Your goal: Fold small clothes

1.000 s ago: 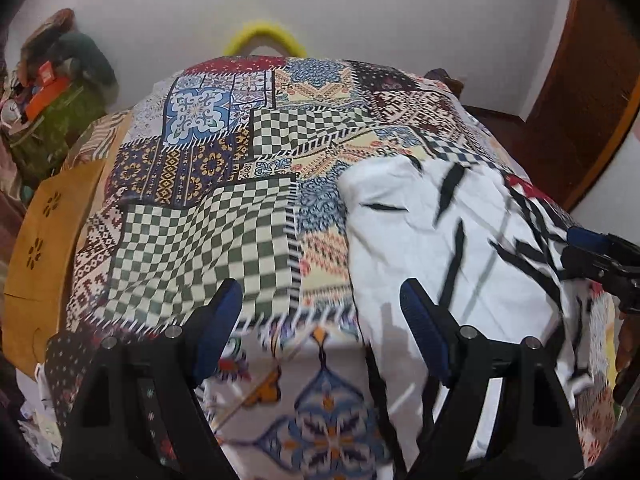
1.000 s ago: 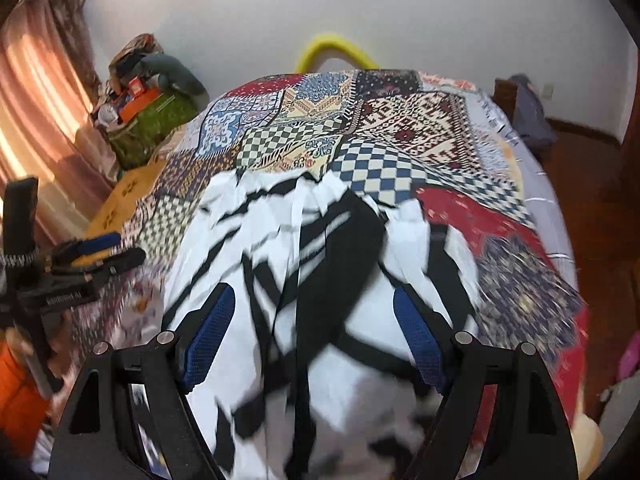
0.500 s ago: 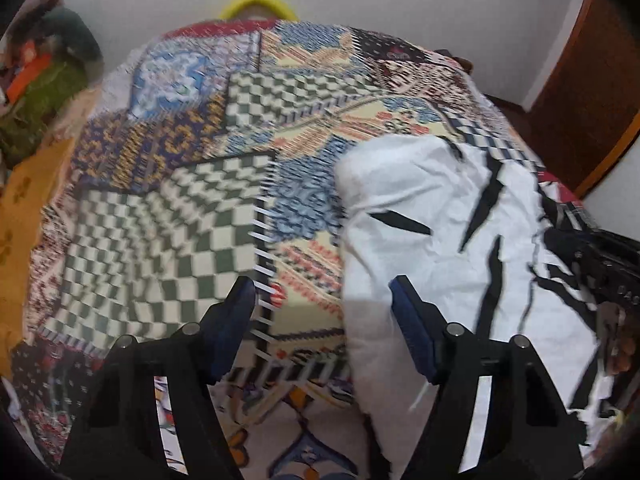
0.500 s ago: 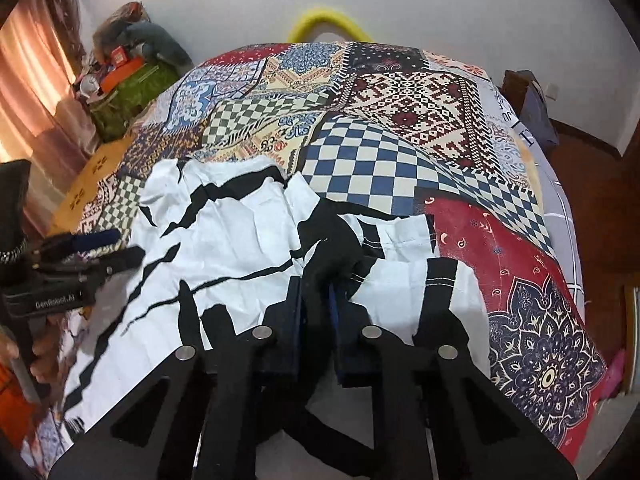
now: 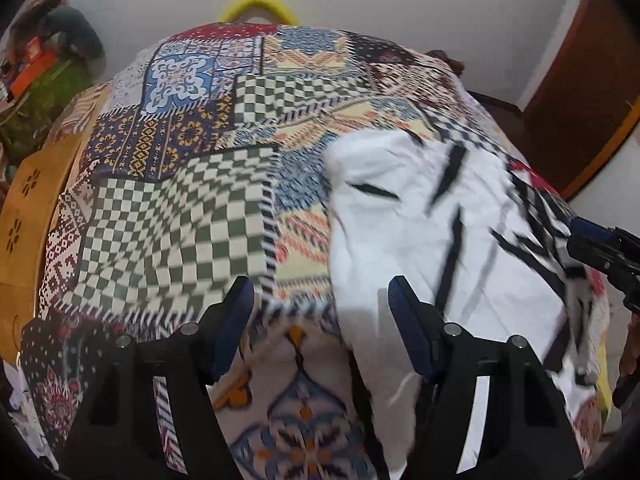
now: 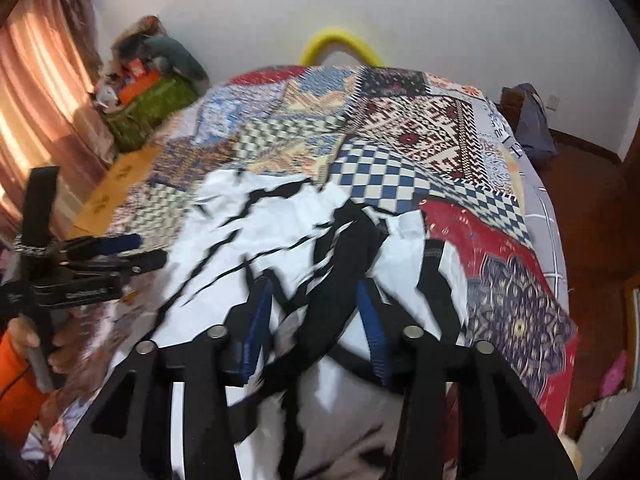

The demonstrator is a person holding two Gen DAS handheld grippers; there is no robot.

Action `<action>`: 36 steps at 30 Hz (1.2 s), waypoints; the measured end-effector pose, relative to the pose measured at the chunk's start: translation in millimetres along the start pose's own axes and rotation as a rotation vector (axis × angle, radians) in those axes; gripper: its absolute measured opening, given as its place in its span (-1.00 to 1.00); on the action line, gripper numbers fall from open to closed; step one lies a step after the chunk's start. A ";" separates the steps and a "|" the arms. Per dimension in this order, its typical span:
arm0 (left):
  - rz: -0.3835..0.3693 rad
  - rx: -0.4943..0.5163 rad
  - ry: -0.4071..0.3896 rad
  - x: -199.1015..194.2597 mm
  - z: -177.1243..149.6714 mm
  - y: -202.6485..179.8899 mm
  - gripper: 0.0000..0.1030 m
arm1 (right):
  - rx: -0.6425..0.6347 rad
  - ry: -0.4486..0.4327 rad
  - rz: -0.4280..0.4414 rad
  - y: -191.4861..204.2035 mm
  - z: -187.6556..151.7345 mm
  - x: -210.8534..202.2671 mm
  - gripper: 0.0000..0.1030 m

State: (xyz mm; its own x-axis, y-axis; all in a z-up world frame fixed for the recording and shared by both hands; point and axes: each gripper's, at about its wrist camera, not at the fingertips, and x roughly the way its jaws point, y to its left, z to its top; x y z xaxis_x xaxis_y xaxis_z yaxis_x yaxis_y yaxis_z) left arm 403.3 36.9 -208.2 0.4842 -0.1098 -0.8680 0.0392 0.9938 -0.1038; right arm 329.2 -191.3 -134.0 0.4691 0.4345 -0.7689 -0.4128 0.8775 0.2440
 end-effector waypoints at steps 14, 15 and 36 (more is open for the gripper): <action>-0.044 0.076 0.095 -0.2 -71.5 -24.9 0.30 | 0.000 0.124 0.094 20.0 -61.8 24.8 -0.82; -0.048 0.065 0.096 -1.4 -73.8 -23.4 0.30 | -0.013 0.118 0.077 21.5 -61.8 25.1 -0.84; -0.002 0.111 0.072 -35.2 -113.4 -20.8 0.30 | -0.125 0.106 -0.057 37.8 -107.3 -24.2 -0.12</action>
State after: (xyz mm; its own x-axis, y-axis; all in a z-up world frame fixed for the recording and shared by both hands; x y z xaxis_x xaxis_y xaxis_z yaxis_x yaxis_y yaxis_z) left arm 286.3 18.3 -230.5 0.4206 -0.1090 -0.9007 0.1383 0.9889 -0.0550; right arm 218.4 -190.4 -169.6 0.4122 0.3548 -0.8392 -0.4847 0.8653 0.1278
